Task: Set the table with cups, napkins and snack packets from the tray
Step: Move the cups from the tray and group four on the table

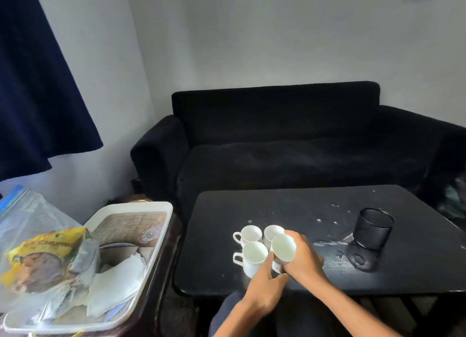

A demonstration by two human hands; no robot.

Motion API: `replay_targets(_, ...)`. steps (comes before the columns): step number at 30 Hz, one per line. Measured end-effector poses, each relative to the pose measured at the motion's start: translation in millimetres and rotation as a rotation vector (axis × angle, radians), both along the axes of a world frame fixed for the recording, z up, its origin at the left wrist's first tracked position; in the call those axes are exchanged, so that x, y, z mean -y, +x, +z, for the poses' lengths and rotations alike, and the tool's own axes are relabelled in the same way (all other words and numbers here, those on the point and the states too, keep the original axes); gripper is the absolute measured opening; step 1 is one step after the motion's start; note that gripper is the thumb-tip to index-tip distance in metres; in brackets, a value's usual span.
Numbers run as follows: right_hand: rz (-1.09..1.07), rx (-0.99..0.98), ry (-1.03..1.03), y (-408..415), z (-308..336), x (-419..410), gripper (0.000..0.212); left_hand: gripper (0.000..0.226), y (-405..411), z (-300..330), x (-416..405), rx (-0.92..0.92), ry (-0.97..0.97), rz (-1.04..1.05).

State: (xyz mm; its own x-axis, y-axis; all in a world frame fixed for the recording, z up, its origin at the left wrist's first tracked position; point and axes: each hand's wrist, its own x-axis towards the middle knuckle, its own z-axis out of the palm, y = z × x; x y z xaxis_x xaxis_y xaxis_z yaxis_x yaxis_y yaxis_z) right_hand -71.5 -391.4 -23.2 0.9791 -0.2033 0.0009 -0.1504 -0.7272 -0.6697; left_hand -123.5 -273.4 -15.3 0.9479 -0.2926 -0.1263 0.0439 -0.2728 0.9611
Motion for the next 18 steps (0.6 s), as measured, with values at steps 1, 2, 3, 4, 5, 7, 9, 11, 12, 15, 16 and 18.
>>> replay_targets(1, -0.019, -0.021, -0.004, 1, -4, 3, 0.053, 0.053, 3, -2, 5, -0.02, -0.019, -0.006)
replay_targets(2, -0.036, -0.035, -0.008, 2, -8, 6, 0.05, 0.053, 5, -4, 8, -0.039, -0.03, -0.007)
replay_targets(3, -0.044, -0.043, -0.012, 3, -10, 7, 0.048, 0.053, 8, -7, 10, -0.055, -0.038, -0.007)
replay_targets(4, -0.046, -0.044, -0.007, 3, -13, 9, 0.047, 0.053, 10, -10, 13, -0.07, -0.044, -0.011)
replay_targets(5, -0.044, -0.047, 0.003, 3, -15, 10, 0.047, 0.054, 11, -13, 15, -0.084, -0.053, -0.016)
replay_targets(7, -0.048, -0.053, 0.021, 2, -20, 9, 0.047, 0.056, 14, -19, 17, -0.109, -0.061, -0.015)
replay_targets(9, -0.058, -0.054, 0.018, 2, -24, 6, 0.039, 0.054, 16, -24, 16, -0.154, -0.07, -0.007)
replay_targets(11, -0.065, -0.067, 0.038, 5, -28, 4, 0.033, 0.047, 20, -28, 16, -0.209, -0.095, 0.007)
replay_targets(12, -0.064, -0.076, 0.048, 6, -30, 3, 0.032, 0.043, 21, -31, 16, -0.232, -0.115, 0.021)
replay_targets(15, -0.026, -0.105, 0.031, 12, -37, 2, 0.03, 0.039, 24, -36, 19, -0.279, -0.165, 0.082)
replay_targets(16, -0.017, -0.114, 0.027, 14, -41, 2, 0.031, 0.041, 25, -37, 20, -0.288, -0.186, 0.101)
replay_targets(18, -0.008, -0.127, 0.052, 19, -49, 2, 0.037, 0.044, 26, -39, 23, -0.282, -0.232, 0.138)
